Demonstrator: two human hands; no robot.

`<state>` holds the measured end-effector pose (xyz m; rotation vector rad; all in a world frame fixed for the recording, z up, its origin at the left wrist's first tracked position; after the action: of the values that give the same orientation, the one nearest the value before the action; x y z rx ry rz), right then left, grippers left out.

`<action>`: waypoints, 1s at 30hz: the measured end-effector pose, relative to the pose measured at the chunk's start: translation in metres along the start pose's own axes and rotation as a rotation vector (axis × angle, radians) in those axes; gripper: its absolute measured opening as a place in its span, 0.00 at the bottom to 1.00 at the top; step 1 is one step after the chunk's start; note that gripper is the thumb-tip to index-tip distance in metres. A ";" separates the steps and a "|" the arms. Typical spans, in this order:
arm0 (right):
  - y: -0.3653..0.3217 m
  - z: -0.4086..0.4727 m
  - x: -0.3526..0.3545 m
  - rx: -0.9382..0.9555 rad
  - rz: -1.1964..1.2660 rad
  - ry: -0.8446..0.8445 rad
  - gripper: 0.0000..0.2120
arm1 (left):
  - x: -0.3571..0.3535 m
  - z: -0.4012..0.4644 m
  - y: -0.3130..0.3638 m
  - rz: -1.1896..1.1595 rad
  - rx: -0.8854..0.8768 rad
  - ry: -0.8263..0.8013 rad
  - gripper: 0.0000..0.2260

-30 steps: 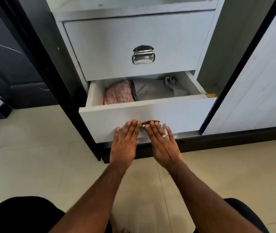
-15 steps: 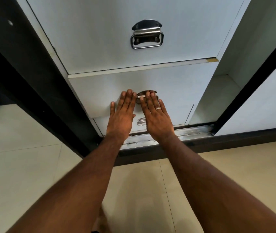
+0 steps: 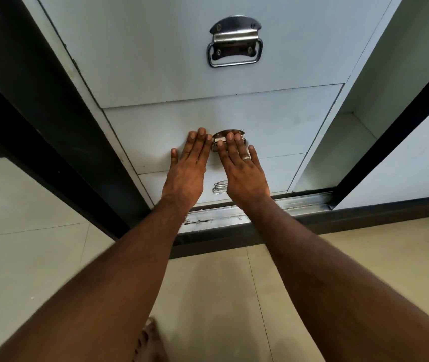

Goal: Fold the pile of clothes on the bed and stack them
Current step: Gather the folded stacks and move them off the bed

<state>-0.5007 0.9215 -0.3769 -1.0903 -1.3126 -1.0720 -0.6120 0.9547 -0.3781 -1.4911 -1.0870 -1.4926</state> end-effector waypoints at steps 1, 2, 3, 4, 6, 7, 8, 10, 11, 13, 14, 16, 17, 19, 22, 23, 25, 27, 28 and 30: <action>0.001 -0.001 0.003 -0.016 0.020 -0.024 0.39 | 0.002 -0.001 0.002 -0.007 0.000 -0.037 0.40; 0.003 -0.002 0.008 -0.021 0.046 -0.050 0.40 | 0.007 -0.004 0.005 -0.022 0.000 -0.070 0.38; 0.004 -0.002 0.013 -0.020 0.067 -0.088 0.41 | 0.012 -0.007 0.008 -0.028 0.007 -0.100 0.36; 0.005 -0.005 0.021 -0.016 0.076 -0.128 0.41 | 0.022 -0.012 0.011 -0.023 0.014 -0.125 0.34; 0.007 -0.012 0.041 -0.021 0.071 -0.181 0.39 | 0.041 -0.024 0.020 0.014 0.018 -0.150 0.31; 0.007 -0.016 0.050 -0.028 0.071 -0.192 0.37 | 0.051 -0.030 0.024 0.027 0.010 -0.151 0.30; 0.009 -0.022 0.063 -0.044 0.070 -0.178 0.36 | 0.066 -0.037 0.030 0.042 -0.007 -0.136 0.29; 0.012 -0.037 0.102 -0.070 0.064 -0.114 0.32 | 0.107 -0.049 0.048 0.059 -0.084 -0.066 0.28; 0.013 -0.045 0.123 -0.072 0.061 -0.082 0.30 | 0.128 -0.056 0.058 0.051 -0.138 -0.027 0.28; 0.018 -0.069 0.175 -0.078 0.042 0.000 0.28 | 0.178 -0.072 0.080 0.045 -0.261 0.075 0.27; 0.021 -0.080 0.202 -0.088 0.035 0.039 0.28 | 0.205 -0.079 0.090 0.046 -0.298 0.124 0.27; 0.028 -0.101 0.249 -0.118 0.039 0.099 0.27 | 0.256 -0.093 0.103 0.047 -0.325 0.222 0.27; 0.031 -0.116 0.276 -0.133 0.033 0.136 0.27 | 0.287 -0.106 0.112 0.048 -0.335 0.289 0.27; 0.035 -0.143 0.326 -0.154 0.002 0.196 0.28 | 0.340 -0.129 0.130 0.063 -0.349 0.380 0.27; 0.041 -0.185 0.393 -0.189 -0.048 0.291 0.28 | 0.408 -0.162 0.154 0.109 -0.371 0.471 0.27; 0.043 -0.200 0.414 -0.202 -0.060 0.324 0.28 | 0.429 -0.175 0.161 0.124 -0.377 0.508 0.27; 0.047 -0.219 0.446 -0.219 -0.059 0.357 0.28 | 0.459 -0.189 0.171 0.136 -0.399 0.548 0.27; 0.056 -0.240 0.478 -0.249 -0.048 0.408 0.25 | 0.485 -0.199 0.187 0.166 -0.420 0.570 0.27; 0.060 -0.249 0.492 -0.264 -0.048 0.446 0.22 | 0.494 -0.201 0.195 0.178 -0.435 0.579 0.28; 0.077 -0.265 0.523 -0.309 -0.086 0.550 0.15 | 0.514 -0.200 0.219 0.211 -0.480 0.594 0.30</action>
<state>-0.3842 0.6864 0.1534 -0.8709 -0.7745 -1.5447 -0.5012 0.7191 0.1557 -1.2695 -0.2208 -1.9478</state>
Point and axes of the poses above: each hand's wrist, its own z-axis towards the middle knuckle, its own x-axis out of the back of the hand, y = z × x, the point moved 10 cm from there along z, towards the middle knuckle, and after that the axes turned 11 degrees about -y, right-handed, at the moved point
